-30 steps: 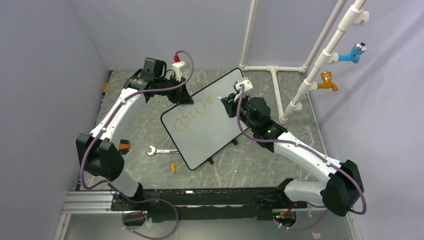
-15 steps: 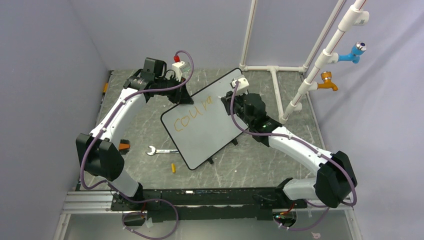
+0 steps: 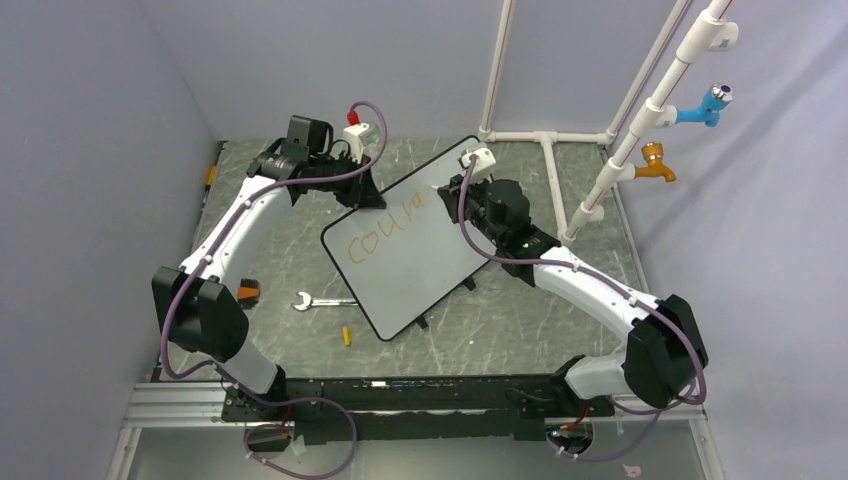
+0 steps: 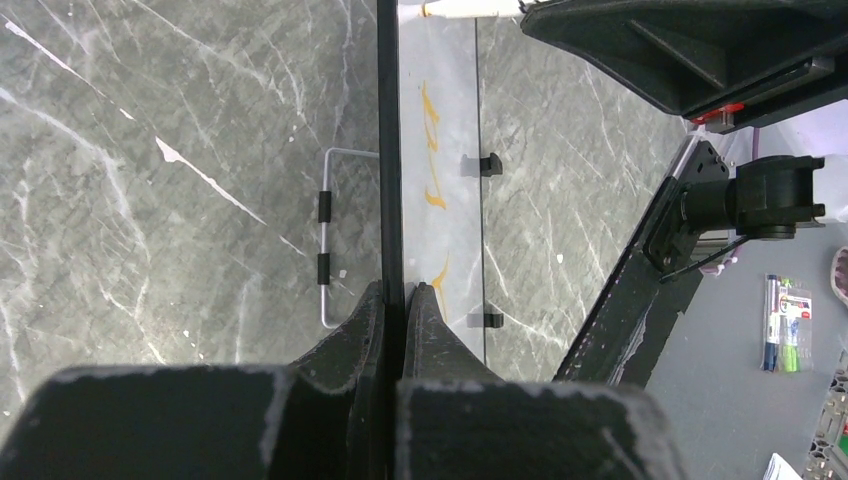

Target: Write a sentence on the whiteboard

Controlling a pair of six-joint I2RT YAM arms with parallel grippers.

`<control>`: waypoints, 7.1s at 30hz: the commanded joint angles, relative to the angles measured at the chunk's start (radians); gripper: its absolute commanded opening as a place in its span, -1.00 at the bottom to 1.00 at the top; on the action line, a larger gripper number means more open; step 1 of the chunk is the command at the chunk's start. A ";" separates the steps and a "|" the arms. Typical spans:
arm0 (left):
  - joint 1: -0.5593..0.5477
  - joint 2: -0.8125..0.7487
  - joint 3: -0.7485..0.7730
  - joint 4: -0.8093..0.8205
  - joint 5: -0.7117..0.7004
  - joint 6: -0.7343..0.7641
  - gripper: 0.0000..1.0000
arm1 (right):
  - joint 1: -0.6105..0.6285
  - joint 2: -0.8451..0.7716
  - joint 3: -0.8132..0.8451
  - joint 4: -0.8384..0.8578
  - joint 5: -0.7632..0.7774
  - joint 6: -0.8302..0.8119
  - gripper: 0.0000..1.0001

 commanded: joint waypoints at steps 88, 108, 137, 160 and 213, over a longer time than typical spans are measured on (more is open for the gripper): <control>-0.020 0.007 0.005 -0.038 -0.093 0.099 -1.00 | -0.014 -0.179 -0.097 0.062 -0.181 0.026 -1.00; -0.020 0.007 0.002 -0.036 -0.095 0.105 -1.00 | -0.110 -0.106 -0.099 0.150 -0.173 0.100 -1.00; -0.022 -0.014 -0.012 -0.023 -0.066 0.126 -1.00 | -0.133 0.001 -0.013 0.112 -0.123 0.097 -1.00; -0.023 -0.019 -0.012 -0.023 -0.072 0.120 -1.00 | -0.133 0.022 -0.015 0.059 -0.230 0.123 -1.00; -0.114 -0.004 0.003 -0.048 -0.190 0.090 -1.00 | -0.133 -0.420 -0.045 -0.264 -0.034 0.108 -1.00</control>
